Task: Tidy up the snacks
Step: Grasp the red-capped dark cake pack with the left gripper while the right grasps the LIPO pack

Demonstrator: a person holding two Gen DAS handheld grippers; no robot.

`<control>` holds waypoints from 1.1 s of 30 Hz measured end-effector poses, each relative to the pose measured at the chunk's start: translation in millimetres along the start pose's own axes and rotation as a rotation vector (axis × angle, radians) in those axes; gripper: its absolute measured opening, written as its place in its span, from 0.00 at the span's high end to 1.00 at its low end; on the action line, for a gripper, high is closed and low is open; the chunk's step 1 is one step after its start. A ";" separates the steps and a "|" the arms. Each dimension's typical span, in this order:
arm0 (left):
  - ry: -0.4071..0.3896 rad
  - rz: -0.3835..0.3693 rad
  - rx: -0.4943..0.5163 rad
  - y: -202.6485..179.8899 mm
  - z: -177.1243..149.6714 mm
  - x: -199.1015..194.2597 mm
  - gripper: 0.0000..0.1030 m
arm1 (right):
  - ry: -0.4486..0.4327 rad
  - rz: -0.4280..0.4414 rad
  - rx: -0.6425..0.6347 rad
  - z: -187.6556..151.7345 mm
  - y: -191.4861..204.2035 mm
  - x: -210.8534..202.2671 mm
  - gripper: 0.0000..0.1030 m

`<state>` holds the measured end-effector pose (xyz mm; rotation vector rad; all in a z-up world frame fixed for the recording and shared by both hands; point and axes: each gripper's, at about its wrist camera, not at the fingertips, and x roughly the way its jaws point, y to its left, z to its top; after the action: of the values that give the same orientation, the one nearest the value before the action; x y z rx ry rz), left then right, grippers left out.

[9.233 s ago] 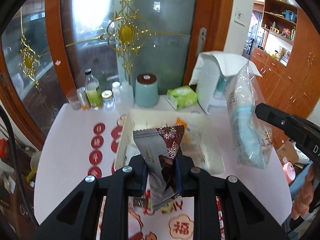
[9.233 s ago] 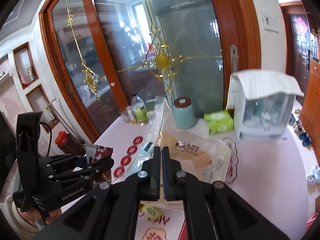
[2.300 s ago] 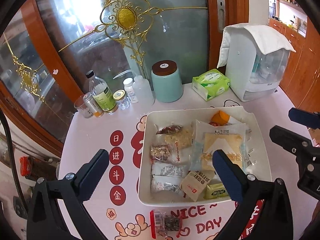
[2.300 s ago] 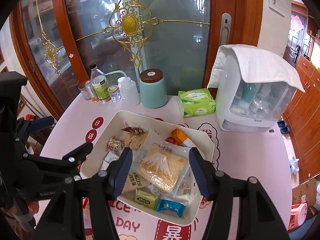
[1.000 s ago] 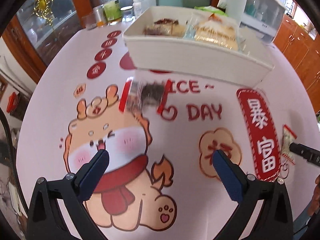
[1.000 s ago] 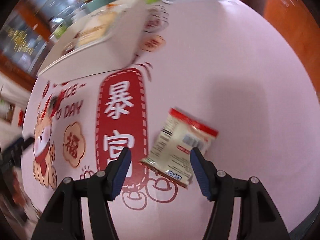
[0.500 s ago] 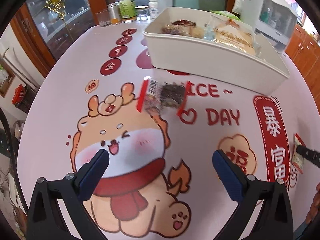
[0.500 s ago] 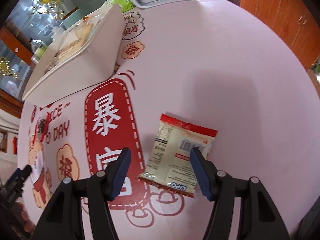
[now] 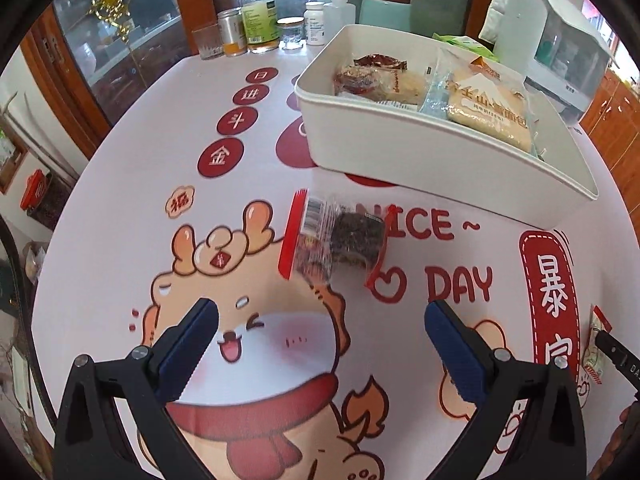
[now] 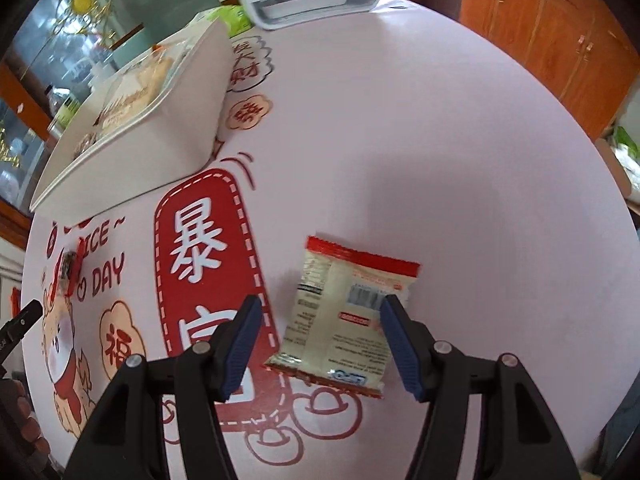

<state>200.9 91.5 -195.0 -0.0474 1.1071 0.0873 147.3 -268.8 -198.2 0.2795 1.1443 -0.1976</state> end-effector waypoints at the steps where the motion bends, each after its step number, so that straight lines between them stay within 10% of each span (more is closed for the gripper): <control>1: -0.002 0.001 0.005 0.1 2.1 1.2 0.00 | -0.004 -0.004 0.005 -1.2 -1.1 -0.6 0.40; 11: 0.036 -0.006 -0.014 6.6 19.3 31.6 0.00 | 0.026 -0.102 -0.060 -11.1 24.3 13.8 0.28; 17: 0.043 0.008 0.016 -0.1 34.2 48.8 0.00 | 0.002 -0.106 -0.109 -12.2 38.3 8.5 0.53; 27: 0.121 0.094 0.120 -19.7 46.9 94.0 0.01 | 0.015 -0.082 -0.109 -8.3 42.5 8.5 0.55; 33: 0.118 -0.021 0.029 -2.5 51.8 86.9 0.49 | 0.021 -0.069 -0.120 -18.5 47.9 1.3 0.55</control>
<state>285.9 97.3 -249.7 -0.0388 1.2256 0.0506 145.9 -217.5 -200.9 0.1362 1.1831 -0.1869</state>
